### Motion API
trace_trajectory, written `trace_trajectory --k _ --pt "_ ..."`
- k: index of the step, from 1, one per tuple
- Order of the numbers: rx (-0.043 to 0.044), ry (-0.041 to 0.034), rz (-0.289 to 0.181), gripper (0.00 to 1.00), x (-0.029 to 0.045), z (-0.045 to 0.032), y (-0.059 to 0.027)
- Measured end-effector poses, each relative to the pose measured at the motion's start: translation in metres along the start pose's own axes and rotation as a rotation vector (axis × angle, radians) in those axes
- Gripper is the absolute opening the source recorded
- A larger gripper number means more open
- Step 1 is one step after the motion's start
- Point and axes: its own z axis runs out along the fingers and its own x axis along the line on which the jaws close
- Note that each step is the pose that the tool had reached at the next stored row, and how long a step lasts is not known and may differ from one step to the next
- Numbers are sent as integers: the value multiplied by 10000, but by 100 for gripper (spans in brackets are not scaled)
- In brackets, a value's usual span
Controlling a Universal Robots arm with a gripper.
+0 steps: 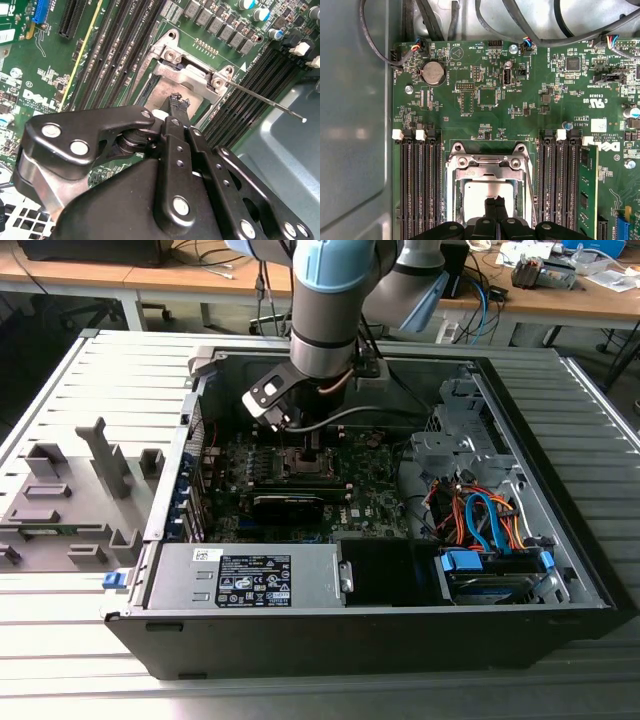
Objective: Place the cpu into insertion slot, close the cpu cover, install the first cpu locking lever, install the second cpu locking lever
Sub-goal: 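Close the cpu cover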
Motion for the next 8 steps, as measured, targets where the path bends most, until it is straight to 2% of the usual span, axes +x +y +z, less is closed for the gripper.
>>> trace_trajectory --k 8 --pt "1 -2 0 11 -1 11 -54"
